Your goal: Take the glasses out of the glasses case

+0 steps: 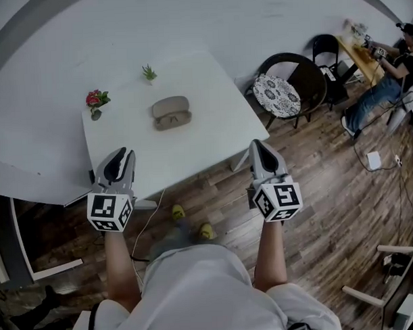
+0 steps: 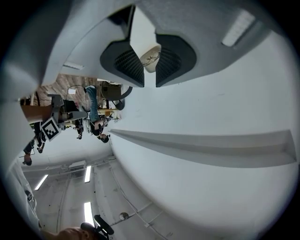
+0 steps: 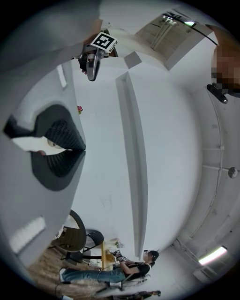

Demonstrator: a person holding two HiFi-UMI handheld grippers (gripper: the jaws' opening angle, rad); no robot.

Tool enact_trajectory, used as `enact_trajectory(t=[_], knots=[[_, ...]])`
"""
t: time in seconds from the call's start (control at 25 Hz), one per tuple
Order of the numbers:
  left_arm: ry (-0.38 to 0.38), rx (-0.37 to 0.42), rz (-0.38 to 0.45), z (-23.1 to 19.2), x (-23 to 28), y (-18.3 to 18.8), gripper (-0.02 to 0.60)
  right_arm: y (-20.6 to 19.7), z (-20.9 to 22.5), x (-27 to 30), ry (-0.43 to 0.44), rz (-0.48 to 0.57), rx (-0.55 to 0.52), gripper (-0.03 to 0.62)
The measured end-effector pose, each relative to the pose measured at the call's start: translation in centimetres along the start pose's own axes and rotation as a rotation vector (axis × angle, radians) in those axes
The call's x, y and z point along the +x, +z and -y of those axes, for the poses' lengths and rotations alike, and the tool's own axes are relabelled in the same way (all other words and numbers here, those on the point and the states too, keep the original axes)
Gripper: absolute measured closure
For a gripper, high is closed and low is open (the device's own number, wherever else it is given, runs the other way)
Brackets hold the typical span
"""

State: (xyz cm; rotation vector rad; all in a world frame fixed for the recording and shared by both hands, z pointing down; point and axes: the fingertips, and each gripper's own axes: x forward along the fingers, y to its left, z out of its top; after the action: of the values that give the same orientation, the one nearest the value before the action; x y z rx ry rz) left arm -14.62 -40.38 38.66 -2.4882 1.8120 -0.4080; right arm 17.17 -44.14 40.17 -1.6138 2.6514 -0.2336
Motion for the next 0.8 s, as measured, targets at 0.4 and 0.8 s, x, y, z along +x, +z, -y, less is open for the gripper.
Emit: enact_trajectory(t=[0.4,0.8], knots=[[-0.084,0.026,-0.017,-2.5,7.1,-0.4,0.495,0.0,1.5,6.3,-0.032,-0.015,-0.002,0.591],[-0.186,0.047,-0.087,-4.9,13.7,-3.4,0.495,-2.0,1.6,12.4,-0.049,-0.045,0.012,0.591]])
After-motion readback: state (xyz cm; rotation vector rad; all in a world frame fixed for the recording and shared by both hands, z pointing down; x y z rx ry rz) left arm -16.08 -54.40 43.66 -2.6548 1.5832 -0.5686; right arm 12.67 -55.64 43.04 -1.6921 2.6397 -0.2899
